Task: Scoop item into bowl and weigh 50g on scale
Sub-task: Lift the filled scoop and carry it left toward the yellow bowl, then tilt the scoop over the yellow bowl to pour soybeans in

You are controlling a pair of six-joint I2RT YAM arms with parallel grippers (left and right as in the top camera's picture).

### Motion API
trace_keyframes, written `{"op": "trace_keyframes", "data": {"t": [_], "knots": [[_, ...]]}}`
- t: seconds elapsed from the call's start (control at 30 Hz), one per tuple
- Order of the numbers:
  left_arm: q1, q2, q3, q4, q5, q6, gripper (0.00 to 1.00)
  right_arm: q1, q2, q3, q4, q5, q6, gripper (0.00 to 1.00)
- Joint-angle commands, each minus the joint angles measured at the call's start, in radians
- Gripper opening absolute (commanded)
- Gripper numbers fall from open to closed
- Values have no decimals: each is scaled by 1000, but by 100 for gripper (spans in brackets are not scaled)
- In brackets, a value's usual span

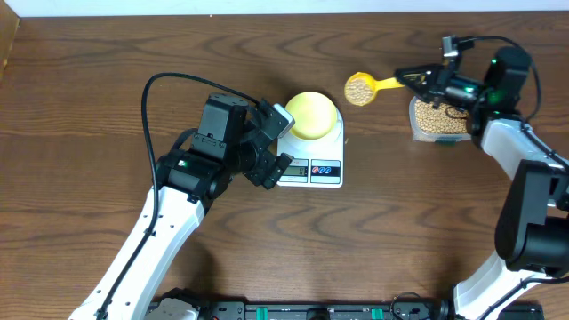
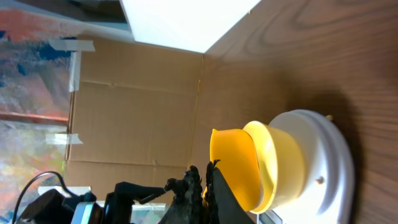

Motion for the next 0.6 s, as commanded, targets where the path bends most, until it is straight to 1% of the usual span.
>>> {"op": "trace_keyframes", "data": {"t": [0.0, 0.17, 0.37, 0.57], "knots": [[-1, -14, -7, 0, 0, 17, 87, 51, 8, 1, 3, 45, 33, 1], [-1, -14, -7, 0, 0, 17, 87, 113, 8, 1, 4, 83, 7, 1], [-1, -14, -7, 0, 0, 17, 87, 164, 8, 1, 4, 86, -152, 1], [-1, -14, -7, 0, 0, 17, 87, 171, 8, 1, 3, 87, -288, 1]]}}
